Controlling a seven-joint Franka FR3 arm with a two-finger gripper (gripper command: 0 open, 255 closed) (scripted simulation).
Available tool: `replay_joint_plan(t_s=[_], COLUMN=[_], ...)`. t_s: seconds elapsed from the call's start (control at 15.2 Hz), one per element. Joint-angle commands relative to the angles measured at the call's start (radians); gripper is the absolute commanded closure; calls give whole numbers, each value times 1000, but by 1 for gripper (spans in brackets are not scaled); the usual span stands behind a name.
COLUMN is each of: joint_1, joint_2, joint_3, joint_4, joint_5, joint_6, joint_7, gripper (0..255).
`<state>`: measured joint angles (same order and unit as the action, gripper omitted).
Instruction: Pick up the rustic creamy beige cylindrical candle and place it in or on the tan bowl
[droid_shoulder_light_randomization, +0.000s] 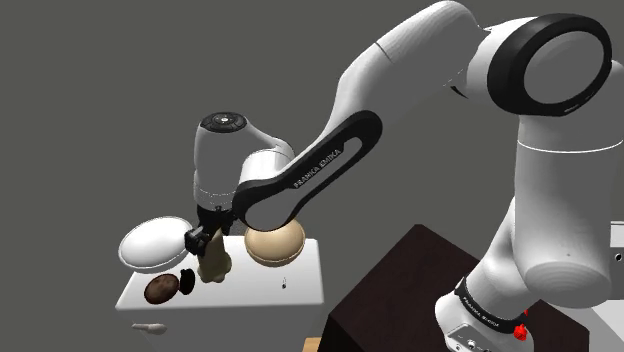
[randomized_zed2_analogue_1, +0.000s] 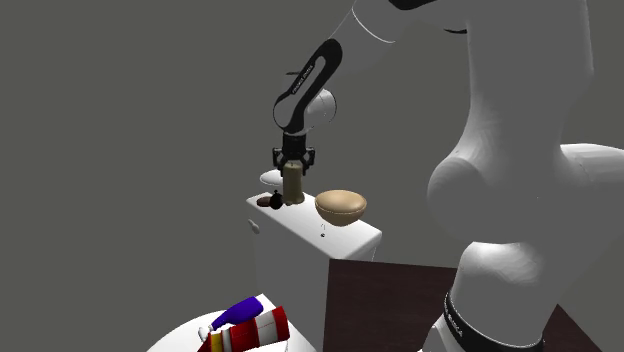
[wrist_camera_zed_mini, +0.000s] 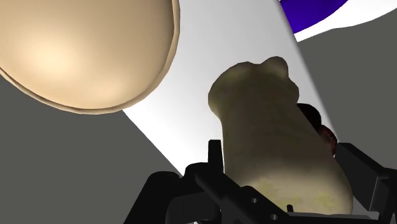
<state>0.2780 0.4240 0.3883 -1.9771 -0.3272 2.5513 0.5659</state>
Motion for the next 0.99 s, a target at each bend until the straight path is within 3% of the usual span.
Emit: replay_joint_plan(t_s=[0.0, 0.92], joint_1=[-7, -40], joint_2=[-18, -130], joint_3=[9, 55], joint_4=[3, 49], joint_5=[14, 102], joint_6=[-20, -168], joint_7=[-10, -74], gripper=[255, 255])
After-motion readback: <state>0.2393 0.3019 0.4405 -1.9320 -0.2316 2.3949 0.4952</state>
